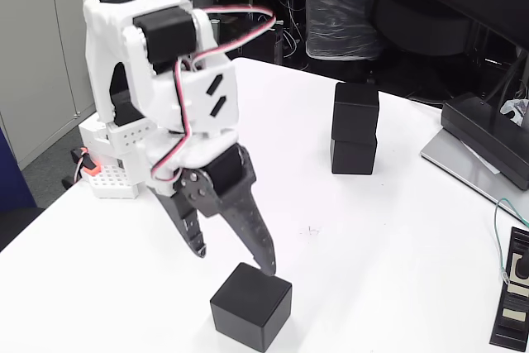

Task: Stack the 3 blocks

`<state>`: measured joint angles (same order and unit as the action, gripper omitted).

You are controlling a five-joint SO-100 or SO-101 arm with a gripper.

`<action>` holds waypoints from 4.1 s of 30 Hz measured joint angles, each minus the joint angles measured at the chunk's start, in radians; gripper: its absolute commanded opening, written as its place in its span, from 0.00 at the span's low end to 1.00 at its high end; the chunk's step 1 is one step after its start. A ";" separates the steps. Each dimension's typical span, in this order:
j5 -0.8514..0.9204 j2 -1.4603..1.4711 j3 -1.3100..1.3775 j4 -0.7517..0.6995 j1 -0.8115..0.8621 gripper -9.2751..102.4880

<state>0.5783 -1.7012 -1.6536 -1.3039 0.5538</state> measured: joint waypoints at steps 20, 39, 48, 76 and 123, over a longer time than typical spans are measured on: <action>0.015 0.081 -0.298 0.371 0.009 0.34; -0.092 0.078 -0.227 0.324 -0.092 0.10; -0.252 0.058 0.012 -0.020 -0.296 0.10; -0.549 -0.120 0.460 -0.275 -1.032 0.10; -0.621 -0.005 0.411 -0.275 -1.065 0.36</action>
<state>-0.0430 -1.7058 -1.2425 -1.5785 -0.5108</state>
